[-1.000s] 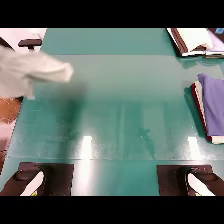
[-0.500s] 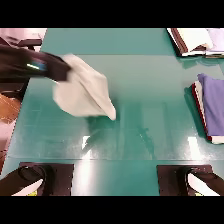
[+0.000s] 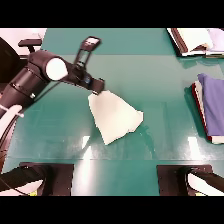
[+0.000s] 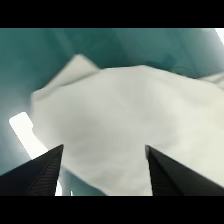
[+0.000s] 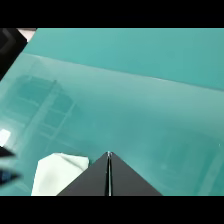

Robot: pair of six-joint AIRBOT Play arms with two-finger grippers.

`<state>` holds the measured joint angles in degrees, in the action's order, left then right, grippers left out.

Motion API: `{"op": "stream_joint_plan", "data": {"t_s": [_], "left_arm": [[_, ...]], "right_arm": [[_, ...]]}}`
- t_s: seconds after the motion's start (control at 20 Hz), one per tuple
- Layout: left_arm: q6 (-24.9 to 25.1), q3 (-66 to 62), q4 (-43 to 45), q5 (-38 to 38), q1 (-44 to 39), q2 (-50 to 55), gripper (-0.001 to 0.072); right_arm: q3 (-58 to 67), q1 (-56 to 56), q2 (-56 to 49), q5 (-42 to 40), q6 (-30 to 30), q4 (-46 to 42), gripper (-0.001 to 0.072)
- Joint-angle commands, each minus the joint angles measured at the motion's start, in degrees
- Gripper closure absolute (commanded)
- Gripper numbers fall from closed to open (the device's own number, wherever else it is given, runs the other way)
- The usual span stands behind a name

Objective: Fold the shirts.

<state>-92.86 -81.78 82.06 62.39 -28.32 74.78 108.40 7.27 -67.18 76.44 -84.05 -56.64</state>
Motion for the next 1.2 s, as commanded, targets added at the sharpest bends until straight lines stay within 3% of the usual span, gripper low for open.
{"op": "stream_joint_plan", "data": {"t_s": [0.0, 0.2, 0.4, 0.6, 0.7, 0.75, 0.9, 0.95, 1.0, 1.1, 1.15], "left_arm": [[0.3, 3.8, -4.8, -2.4, 10.9, 0.8, 0.0100], [0.4, 12.8, -13.0, -11.6, 15.9, 1.4, 0.0100], [7.6, 13.1, -23.4, -11.8, 15.9, 8.5, 0.0100], [10.4, 13.2, -27.9, -10.9, 15.6, 13.2, 0.0102], [11.8, 13.1, -28.0, -11.1, 15.1, 13.6, 0.0301], [12.4, 13.1, -28.1, -12.0, 15.0, 13.6, 0.0348], [12.3, 12.4, -28.2, -13.4, 15.0, 13.5, 0.0352], [12.4, 11.8, -28.2, -13.5, 15.0, 13.5, 0.0452], [12.8, 11.0, -28.2, -13.6, 15.0, 13.5, 0.0666], [13.0, 9.4, -28.0, -13.4, 15.0, 13.5, 0.0679], [13.0, 8.8, -28.0, -13.3, 15.0, 13.5, 0.0679]], "right_arm": [[0.3, 0.0, -0.2, 1.1, 0.0, 0.0, 0.0696], [0.3, 0.0, -0.2, 1.4, 0.0, 0.0, 0.0696], [-1.6, 0.0, 0.4, 1.9, 0.0, -0.2, 0.0696], [-13.5, -1.5, 3.2, 1.6, 0.0, -0.4, 0.0696], [-20.9, -3.9, 4.0, 1.4, 0.0, -0.3, 0.0696], [-24.3, -5.2, 3.9, 1.6, 0.0, -0.3, 0.0696], [-35.5, -7.6, 3.7, 1.1, 0.0, -0.3, 0.0696], [-38.8, -7.7, 3.3, 0.9, 0.1, -0.4, 0.0695], [-42.1, -7.6, 2.4, 0.5, 0.1, -0.1, 0.0696], [-47.6, -6.5, -0.1, -0.8, 0.1, 0.1, 0.0694], [-50.0, -5.4, -1.8, -1.8, 0.1, 0.1, 0.0648]]}}
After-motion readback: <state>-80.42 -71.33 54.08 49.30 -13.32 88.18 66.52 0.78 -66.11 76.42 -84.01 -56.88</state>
